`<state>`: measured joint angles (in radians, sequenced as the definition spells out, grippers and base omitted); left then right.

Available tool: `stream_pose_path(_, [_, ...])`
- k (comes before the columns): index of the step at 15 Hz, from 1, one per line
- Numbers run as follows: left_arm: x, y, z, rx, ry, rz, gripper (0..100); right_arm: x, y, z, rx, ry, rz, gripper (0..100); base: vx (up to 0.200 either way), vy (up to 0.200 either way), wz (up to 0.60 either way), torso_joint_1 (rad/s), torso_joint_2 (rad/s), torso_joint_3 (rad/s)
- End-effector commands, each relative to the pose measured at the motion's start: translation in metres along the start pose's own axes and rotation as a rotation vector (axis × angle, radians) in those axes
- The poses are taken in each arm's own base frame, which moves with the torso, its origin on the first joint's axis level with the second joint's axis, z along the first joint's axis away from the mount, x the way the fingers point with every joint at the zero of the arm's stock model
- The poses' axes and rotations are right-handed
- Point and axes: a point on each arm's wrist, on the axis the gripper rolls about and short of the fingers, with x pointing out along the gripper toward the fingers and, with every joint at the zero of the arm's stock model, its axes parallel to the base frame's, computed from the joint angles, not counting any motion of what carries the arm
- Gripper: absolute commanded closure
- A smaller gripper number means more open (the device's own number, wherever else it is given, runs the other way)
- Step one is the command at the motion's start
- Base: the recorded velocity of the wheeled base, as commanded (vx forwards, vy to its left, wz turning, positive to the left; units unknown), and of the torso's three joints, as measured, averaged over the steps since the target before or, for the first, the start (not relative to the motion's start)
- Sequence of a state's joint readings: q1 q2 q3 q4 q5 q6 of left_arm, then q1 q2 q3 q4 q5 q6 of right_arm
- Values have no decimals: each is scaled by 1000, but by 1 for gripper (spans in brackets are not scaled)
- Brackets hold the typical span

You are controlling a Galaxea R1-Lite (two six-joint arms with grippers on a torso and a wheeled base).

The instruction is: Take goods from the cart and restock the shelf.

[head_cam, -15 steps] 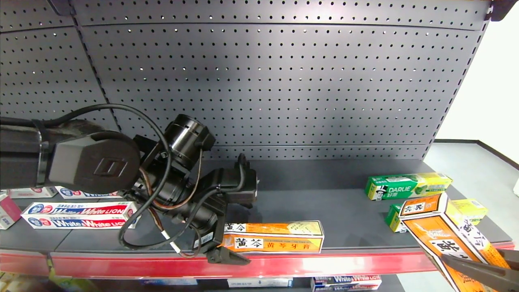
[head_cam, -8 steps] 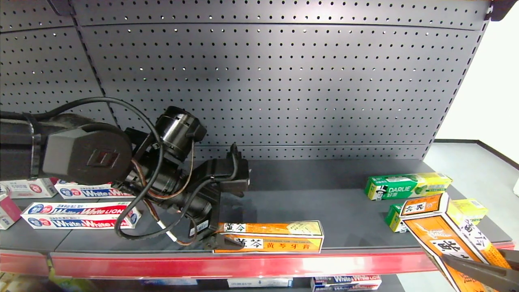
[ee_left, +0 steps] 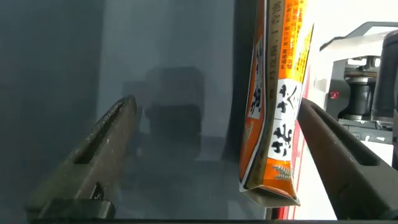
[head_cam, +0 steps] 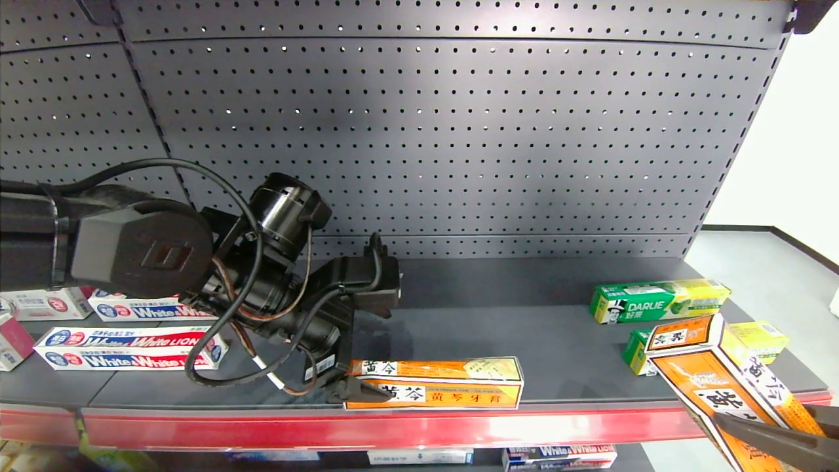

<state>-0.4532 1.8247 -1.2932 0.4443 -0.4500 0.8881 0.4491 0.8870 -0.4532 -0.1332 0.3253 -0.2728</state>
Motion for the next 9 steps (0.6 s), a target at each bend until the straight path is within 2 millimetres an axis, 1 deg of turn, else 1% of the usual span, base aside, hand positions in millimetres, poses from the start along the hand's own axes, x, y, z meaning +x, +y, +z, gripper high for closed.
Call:
stream_pose_path(1, [0, 2, -3, -7, 11, 10, 0, 0, 0, 0, 0, 0, 2, 100, 0, 0, 0, 0, 0, 0])
stream_pose_path(9, [2, 4, -4, -10, 15, 12, 0, 0, 1, -2, 2, 5, 3, 100, 0, 0, 0, 0, 0, 0])
